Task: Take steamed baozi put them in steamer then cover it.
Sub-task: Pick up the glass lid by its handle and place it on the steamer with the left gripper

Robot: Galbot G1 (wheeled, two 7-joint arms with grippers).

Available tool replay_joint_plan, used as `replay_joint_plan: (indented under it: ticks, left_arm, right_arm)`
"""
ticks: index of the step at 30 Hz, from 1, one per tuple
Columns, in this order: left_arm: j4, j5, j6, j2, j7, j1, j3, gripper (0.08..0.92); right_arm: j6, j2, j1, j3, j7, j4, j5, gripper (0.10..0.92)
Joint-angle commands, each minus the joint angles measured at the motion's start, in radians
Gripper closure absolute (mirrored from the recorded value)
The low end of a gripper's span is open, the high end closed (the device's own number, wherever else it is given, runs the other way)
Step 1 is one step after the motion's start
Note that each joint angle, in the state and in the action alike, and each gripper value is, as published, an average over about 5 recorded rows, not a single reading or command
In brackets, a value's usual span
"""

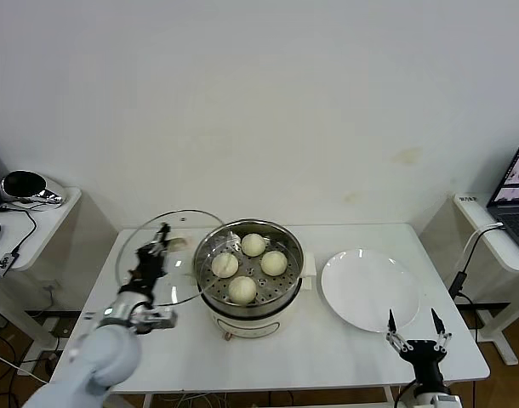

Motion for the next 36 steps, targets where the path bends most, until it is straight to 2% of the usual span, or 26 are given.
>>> replay_joint_plan:
  ticks: [1,4,9,36]
  left_arm:
    - [0.03,0.27,0.191,-0.174,0.196,-0.286,0.367,0.861]
    - [0.045,0.341,0.195,-0.219,0.233,-0.277,0.385,0.861]
    - [0.076,0.373,0.176,-0.266,0.237,-0.263,0.409,0.861]
    - [0.164,0.329,0.127,-0.299,0.208,-0.273,0.405,0.861]
  right_arm:
    - [-0.005,0.016,0.01,-0.016,0.0,-0.008,-0.043,0.203]
    - [-0.004,0.015,0.013,-0.016,0.001,-0.014,-0.043,0.203]
    - [0.0,0.011,0.014,-0.018,0.002,-0.024,-0.044,0.203]
    - [0.017,0.005,0.006,-0.033,0.004,-0.042,-0.046,0.203]
